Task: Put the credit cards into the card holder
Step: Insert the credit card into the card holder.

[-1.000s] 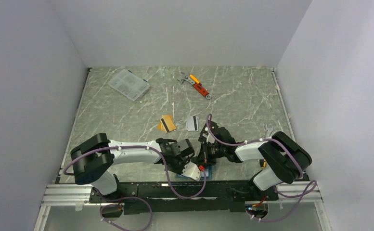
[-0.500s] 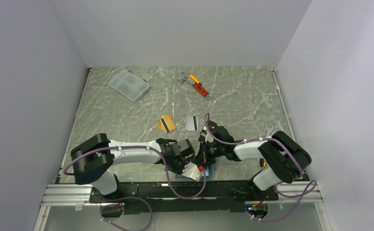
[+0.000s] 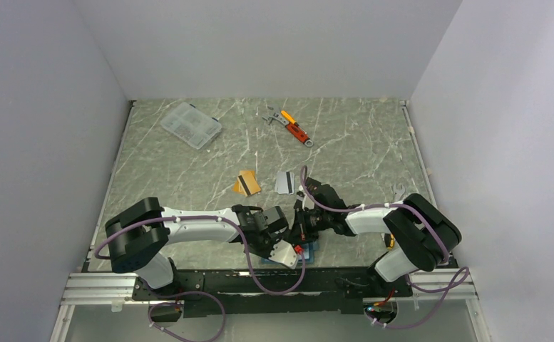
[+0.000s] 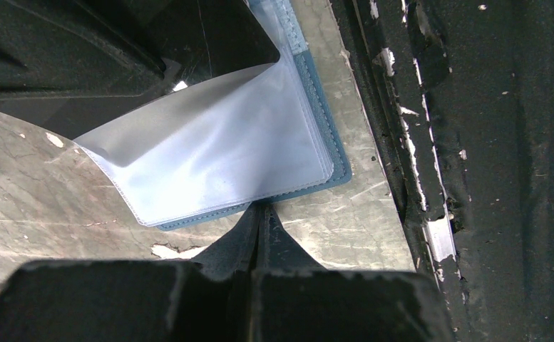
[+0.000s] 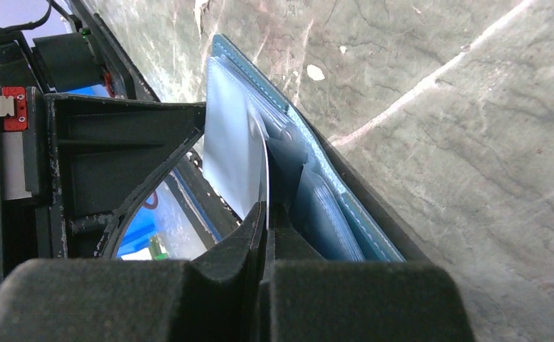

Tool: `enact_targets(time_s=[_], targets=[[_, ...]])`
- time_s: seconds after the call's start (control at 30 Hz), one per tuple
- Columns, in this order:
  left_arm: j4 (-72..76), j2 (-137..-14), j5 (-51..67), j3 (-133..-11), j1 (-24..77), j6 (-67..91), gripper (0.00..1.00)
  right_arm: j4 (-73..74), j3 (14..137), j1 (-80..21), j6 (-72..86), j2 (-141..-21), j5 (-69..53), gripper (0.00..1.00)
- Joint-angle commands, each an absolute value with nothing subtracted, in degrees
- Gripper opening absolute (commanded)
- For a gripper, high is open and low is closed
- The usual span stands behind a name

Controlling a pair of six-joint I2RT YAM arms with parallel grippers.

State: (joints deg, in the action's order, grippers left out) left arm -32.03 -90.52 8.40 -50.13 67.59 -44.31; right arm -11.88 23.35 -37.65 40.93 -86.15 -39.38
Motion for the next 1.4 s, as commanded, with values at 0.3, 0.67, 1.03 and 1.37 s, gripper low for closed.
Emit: enact_targets(time_s=[0.3,0.67,1.03,1.37], targets=[[-31.8,-92.4,12.7,-50.4,68.8,-44.9,0.0,-12.0,22.5,-37.7,38.7,-85.2,-25.9,0.0],[-32.2,-92.7,13.1,-50.9,69.2,-45.1,0.0,-15.6,18.7,-37.7,42.8,-83.3,-23.6,0.0],[-32.4,-92.8,13.4,-50.9,69.3,-45.3,0.0,-18.7,16.0,-37.7,46.0,-83.4,-22.5,0.0],[-32.8,-93.3,13.7,-51.2,69.5,-45.6,0.0,-20.3,14.6,-38.8,48.3,-83.9,-20.3,0.0]])
